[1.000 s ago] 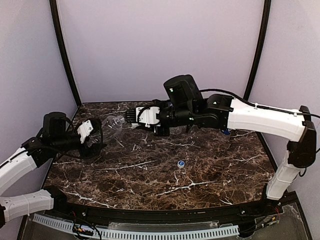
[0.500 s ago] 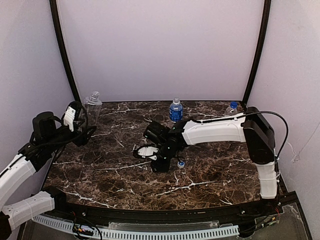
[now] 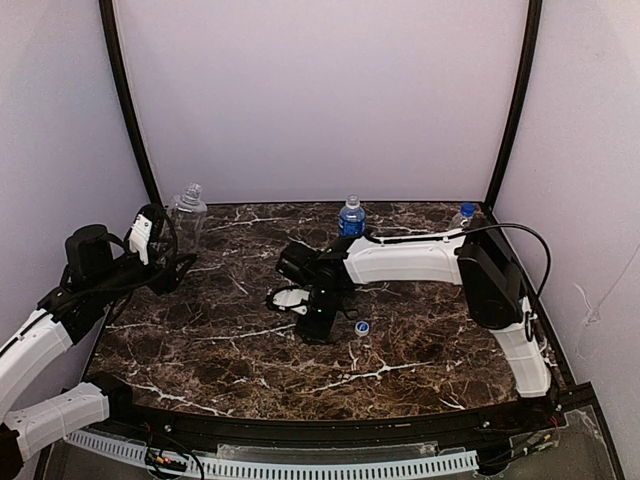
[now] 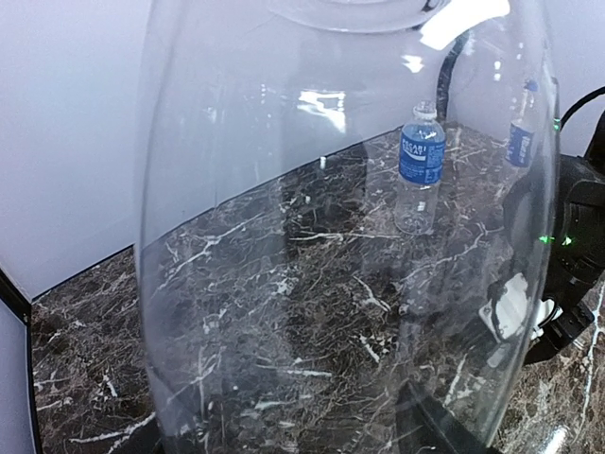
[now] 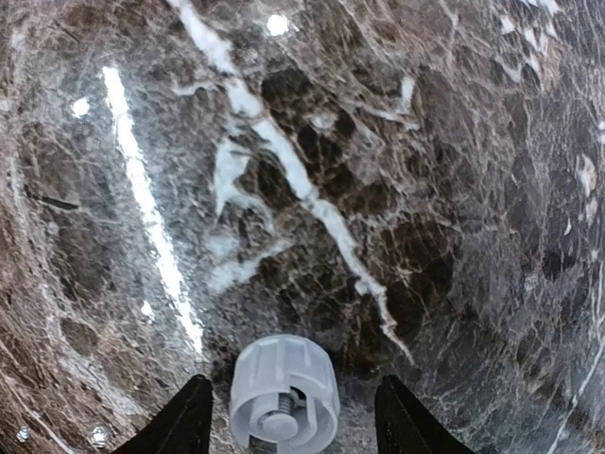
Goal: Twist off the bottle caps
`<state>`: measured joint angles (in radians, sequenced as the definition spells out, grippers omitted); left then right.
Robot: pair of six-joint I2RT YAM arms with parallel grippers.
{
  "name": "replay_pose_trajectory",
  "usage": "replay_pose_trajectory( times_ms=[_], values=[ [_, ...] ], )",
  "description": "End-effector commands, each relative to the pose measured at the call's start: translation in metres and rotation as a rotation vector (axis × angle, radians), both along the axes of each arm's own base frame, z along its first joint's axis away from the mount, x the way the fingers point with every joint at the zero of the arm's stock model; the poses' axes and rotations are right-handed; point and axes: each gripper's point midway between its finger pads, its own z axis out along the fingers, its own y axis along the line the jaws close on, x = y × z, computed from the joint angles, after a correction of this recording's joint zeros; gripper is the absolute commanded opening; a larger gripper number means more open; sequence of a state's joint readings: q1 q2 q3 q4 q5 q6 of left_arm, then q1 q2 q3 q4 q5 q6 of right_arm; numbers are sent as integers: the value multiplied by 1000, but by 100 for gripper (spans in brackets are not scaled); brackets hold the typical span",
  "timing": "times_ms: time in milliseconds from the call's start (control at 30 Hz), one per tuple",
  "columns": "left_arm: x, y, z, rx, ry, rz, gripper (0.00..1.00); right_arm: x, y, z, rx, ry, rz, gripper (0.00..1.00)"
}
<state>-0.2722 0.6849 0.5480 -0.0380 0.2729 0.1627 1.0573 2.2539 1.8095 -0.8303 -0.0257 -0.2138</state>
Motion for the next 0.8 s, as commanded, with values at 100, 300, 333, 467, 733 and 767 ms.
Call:
replay_pose_trajectory(
  times_ms=[100,300,333,467,733,767],
  values=[
    [-8,-12,5,-22,-30,-88,26,18,16,57,74,-88,-15,85],
    [-18,-23,8,-46,-29,-169,26,17,57,182,485,-213,79,90],
    [-20,-25,8,-49,-29,-181,26,12,63,205,583,-228,111,90],
    [-28,-35,19,-77,-67,-259,27,-16,76,299,1008,-270,253,94],
    [-47,-54,25,-89,-96,-413,27,-26,107,392,1393,-154,290,84],
    [-47,-55,26,-89,-99,-417,27,-25,112,394,1409,-136,283,82]
  ],
)
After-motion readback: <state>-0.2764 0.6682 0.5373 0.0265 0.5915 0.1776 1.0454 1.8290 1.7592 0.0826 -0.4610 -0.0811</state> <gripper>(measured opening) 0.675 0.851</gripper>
